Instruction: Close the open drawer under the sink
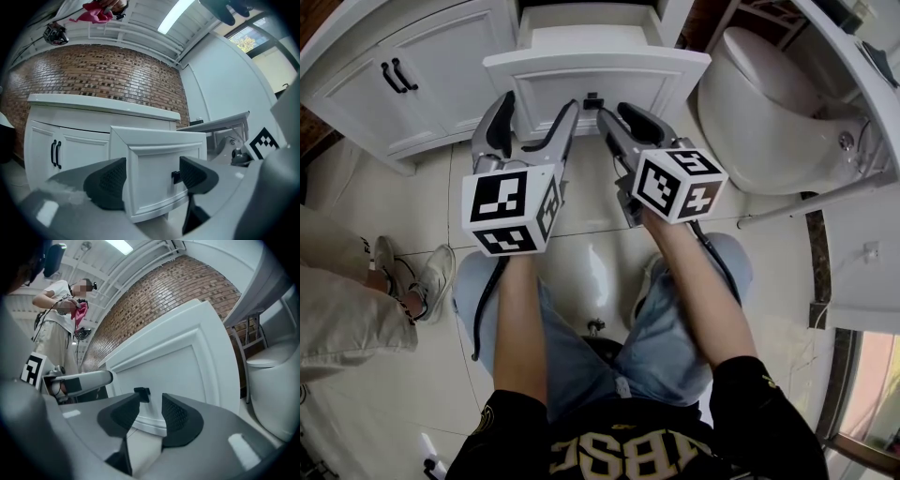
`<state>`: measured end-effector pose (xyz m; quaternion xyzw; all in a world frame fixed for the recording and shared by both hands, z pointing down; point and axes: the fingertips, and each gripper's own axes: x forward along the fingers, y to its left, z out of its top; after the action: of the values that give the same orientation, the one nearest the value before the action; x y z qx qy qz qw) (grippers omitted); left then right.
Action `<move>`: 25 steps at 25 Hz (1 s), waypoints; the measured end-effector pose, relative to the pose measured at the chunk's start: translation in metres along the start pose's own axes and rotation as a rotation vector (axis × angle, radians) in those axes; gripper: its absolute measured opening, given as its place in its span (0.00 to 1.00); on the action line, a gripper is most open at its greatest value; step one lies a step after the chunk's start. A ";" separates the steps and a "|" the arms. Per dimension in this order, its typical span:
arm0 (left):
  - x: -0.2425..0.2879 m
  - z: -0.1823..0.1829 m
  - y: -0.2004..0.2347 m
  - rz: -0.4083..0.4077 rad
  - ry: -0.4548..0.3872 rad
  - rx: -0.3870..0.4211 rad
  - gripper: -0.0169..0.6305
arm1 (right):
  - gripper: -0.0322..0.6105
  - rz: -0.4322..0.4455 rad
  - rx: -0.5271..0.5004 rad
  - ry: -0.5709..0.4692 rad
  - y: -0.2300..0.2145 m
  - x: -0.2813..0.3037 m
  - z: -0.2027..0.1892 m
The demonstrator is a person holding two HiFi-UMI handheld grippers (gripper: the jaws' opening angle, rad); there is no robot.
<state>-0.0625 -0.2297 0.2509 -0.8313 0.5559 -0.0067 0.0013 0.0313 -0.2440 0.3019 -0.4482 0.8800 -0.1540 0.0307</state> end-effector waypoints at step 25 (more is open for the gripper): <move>0.040 -0.038 0.039 -0.010 0.079 0.036 0.58 | 0.24 -0.006 0.129 -0.145 -0.035 0.069 0.019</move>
<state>-0.0839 -0.2811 0.2885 -0.8330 0.5510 -0.0496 -0.0060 0.0210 -0.3232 0.2997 -0.4581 0.8622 -0.1777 0.1228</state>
